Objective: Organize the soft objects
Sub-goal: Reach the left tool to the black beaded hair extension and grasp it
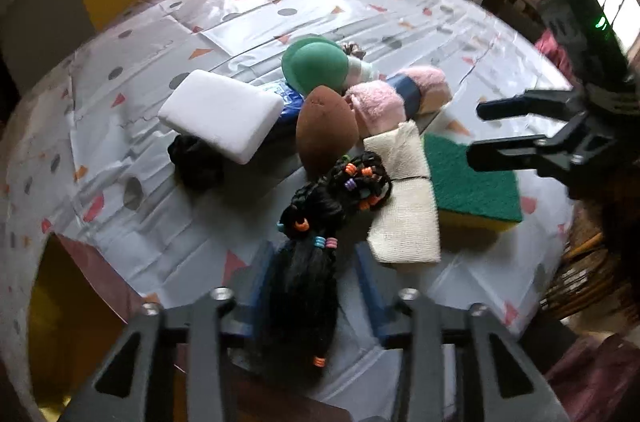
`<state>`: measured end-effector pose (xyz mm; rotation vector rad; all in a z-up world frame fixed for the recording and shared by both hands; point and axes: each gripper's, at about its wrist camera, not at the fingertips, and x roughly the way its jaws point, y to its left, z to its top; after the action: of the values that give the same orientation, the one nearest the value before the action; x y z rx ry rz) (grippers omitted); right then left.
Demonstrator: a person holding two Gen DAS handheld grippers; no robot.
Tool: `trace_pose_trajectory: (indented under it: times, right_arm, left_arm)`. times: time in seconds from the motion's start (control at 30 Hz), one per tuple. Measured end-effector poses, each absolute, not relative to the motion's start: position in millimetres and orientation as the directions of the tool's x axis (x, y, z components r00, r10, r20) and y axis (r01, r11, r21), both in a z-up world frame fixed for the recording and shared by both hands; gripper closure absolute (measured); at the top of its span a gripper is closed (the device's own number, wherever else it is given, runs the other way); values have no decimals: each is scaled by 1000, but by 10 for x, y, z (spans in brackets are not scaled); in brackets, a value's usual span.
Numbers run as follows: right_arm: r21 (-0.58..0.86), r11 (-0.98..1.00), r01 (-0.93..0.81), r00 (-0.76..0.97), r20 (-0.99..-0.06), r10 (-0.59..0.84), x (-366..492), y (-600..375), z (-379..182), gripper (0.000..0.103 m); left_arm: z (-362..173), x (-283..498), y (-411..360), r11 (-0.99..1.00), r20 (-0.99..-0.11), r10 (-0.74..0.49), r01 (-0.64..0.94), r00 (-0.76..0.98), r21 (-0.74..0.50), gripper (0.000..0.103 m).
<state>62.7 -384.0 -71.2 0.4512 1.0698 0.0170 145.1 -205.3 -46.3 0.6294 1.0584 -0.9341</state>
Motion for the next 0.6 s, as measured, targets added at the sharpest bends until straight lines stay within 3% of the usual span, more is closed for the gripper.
trace_pose_trajectory:
  times: [0.2,0.33,0.43,0.6]
  right_arm:
    - [353,924,149,447,-857,256,622,-3731,-740,0]
    - [342,931,126,421,-869,262,623,-3690,-767,0]
    - [302,946,115,375,-895,240,648,-3657,-846,0]
    - [197,980,34,308,-935,177,673,-3438,-975,0]
  left_arm:
    - [-675,1488,-2236,438,-950,-247,896,193,68,60]
    - [-883,1512,-2287,430,-973,-187,902,137,44,82]
    - [-887,1509,-2231,454,-968,-219,891,121,8,91]
    - [-690,1619,-2007,543,-940,-325,835,107,-93,93]
